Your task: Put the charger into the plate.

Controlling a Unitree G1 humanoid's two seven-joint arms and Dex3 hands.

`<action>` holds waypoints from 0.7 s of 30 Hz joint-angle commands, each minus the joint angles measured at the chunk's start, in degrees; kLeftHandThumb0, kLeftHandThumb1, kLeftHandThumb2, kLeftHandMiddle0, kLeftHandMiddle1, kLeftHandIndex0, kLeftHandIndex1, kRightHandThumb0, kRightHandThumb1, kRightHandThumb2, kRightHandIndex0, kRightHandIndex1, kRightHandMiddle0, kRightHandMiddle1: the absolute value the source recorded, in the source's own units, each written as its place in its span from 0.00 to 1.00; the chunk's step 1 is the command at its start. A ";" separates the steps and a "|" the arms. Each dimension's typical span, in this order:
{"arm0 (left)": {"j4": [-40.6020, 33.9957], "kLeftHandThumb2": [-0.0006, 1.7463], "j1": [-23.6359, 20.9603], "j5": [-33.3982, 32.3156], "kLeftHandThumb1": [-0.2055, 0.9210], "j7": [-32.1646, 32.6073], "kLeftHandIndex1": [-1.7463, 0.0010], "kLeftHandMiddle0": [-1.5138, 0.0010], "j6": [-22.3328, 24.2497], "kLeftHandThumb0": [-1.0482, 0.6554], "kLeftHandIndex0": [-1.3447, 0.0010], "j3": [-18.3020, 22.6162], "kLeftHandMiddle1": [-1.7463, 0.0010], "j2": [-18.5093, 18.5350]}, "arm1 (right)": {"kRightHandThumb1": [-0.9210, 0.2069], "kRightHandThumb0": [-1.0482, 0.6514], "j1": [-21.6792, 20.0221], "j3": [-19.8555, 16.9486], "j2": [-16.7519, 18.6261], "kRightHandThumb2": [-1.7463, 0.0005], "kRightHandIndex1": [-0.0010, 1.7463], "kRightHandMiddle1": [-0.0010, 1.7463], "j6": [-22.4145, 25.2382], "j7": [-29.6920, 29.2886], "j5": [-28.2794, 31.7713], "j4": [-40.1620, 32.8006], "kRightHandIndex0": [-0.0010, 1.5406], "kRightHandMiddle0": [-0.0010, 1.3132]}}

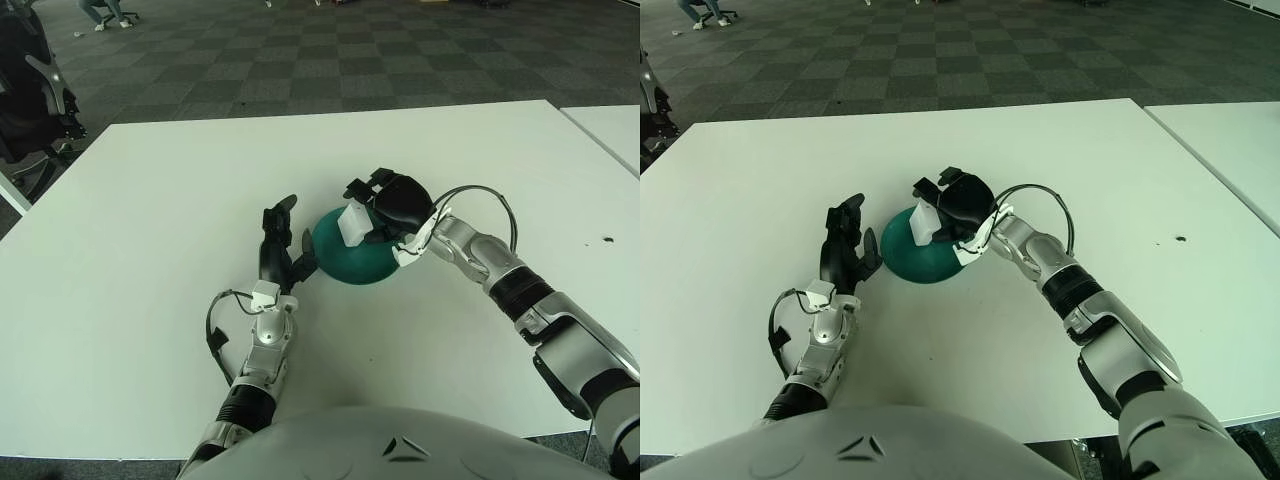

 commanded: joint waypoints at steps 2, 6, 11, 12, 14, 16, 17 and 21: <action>6.56 0.56 5.11 1.10 1.00 1.35 0.51 0.87 -1.41 0.14 0.98 -0.21 1.00 -5.75 | 0.00 0.00 -1.82 -0.36 -0.38 0.42 0.02 0.28 -1.19 -2.19 -0.36 0.34 0.21 0.00; 6.68 0.56 5.31 1.52 1.00 1.89 0.52 0.89 -2.11 0.14 0.99 -0.49 1.00 -5.58 | 0.00 0.00 -1.99 -0.58 -0.57 0.42 0.02 0.21 -2.63 -3.09 0.32 0.65 0.23 0.00; 6.96 0.56 5.41 0.04 1.00 0.54 0.57 0.93 -3.20 0.14 1.00 -0.66 1.00 -5.62 | 0.00 0.00 -2.19 -0.74 -0.71 0.41 0.02 0.16 -3.68 -2.97 0.66 0.90 0.24 0.00; 7.04 0.56 5.43 -0.32 1.00 0.18 0.59 0.94 -3.43 0.14 1.00 -0.67 1.00 -5.66 | 0.00 0.00 -2.20 -0.76 -0.74 0.41 0.02 0.14 -3.77 -2.83 0.68 0.88 0.24 0.00; 7.24 0.56 5.42 -1.15 1.00 -0.59 0.60 0.95 -3.88 0.13 1.00 -0.57 1.00 -5.80 | 0.00 0.00 -2.17 -0.81 -0.77 0.41 0.01 0.13 -3.79 -2.51 0.64 0.71 0.23 0.00; 7.42 0.55 5.42 -1.64 1.00 -1.13 0.59 0.95 -4.08 0.13 1.00 -0.40 1.00 -5.81 | 0.00 0.00 -2.10 -0.84 -0.73 0.41 0.01 0.11 -3.66 -2.30 0.54 0.47 0.22 0.00; 7.51 0.55 5.40 -1.69 1.00 -1.26 0.58 0.95 -4.10 0.12 1.00 -0.32 1.00 -5.79 | 0.00 0.00 -2.06 -0.86 -0.71 0.41 0.00 0.11 -3.59 -2.24 0.50 0.37 0.21 0.00; 7.45 0.55 5.47 -1.37 1.00 -1.35 0.56 0.96 -3.86 0.11 1.00 -0.09 1.00 -5.65 | 0.00 0.00 -1.90 -0.89 -0.65 0.42 0.00 0.09 -3.24 -1.85 0.34 -0.02 0.18 0.00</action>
